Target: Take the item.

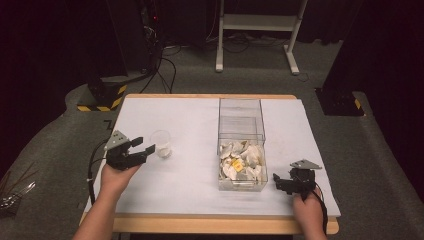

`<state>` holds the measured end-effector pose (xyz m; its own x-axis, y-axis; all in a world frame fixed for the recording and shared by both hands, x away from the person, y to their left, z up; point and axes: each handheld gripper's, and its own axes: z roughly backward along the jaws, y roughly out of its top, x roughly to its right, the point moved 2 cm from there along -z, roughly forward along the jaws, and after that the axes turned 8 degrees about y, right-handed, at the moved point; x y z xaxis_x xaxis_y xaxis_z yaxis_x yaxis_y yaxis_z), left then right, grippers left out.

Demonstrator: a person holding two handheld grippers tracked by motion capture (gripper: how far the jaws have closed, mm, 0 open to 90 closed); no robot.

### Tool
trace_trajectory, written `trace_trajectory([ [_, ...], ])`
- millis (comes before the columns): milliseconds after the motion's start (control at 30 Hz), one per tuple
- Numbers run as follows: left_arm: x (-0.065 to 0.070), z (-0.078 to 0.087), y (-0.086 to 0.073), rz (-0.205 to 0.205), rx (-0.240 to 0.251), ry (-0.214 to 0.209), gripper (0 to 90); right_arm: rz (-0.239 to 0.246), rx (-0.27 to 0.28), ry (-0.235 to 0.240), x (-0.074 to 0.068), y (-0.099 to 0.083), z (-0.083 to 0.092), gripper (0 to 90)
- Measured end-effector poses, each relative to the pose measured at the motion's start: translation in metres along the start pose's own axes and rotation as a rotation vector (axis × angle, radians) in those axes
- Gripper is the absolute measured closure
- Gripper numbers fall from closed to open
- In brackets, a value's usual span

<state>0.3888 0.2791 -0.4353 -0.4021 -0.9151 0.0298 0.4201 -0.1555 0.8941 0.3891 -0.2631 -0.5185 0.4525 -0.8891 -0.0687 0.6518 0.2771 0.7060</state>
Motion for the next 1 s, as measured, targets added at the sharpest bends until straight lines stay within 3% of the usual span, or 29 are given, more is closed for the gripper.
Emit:
trace_trajectory([
  [167,-0.005,0.006,-0.009,0.015,-0.006,-0.001,37.4,0.000,-0.002,0.000,0.000,0.000,0.000,10.1],
  [400,-0.008,0.009,-0.023,0.004,-0.038,0.005,37.1,0.000,-0.002,0.000,0.000,0.000,0.000,10.1],
  [767,-0.005,0.001,-0.058,-0.031,-0.154,0.003,34.3,0.000,-0.002,0.000,0.000,0.000,0.000,10.1],
  [1000,-0.005,-0.005,-0.084,-0.062,-0.236,0.026,29.5,0.000,-0.002,0.000,0.000,0.000,0.000,10.1],
])
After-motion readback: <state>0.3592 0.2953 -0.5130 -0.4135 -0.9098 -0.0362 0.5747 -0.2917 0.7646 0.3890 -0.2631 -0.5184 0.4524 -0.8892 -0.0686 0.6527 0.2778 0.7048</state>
